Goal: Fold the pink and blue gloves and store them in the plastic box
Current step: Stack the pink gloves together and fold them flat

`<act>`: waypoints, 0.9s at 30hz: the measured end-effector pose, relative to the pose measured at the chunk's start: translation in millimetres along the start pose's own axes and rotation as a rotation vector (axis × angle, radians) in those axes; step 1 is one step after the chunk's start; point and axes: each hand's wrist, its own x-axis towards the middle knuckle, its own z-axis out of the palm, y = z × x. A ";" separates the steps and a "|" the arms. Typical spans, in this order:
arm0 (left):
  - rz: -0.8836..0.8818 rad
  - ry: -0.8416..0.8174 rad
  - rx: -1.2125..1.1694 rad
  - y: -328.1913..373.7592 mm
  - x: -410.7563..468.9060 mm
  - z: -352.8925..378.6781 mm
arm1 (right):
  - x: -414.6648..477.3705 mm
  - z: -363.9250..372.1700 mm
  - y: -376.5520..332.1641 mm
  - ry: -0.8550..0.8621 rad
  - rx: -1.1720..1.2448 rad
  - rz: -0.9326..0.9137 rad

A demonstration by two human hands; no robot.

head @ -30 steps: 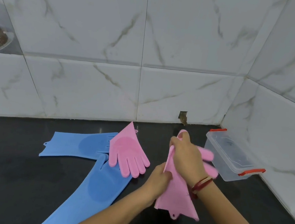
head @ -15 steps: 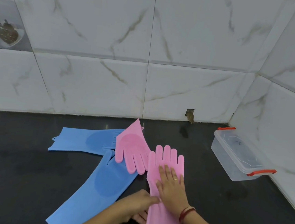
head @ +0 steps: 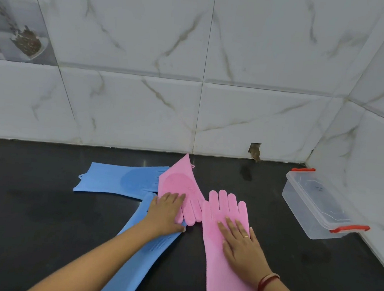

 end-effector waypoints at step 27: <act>0.218 -0.154 -1.351 63.4 -10.6 -157.2 | -39.3 -138.2 -59.3 0.413 1.504 -0.096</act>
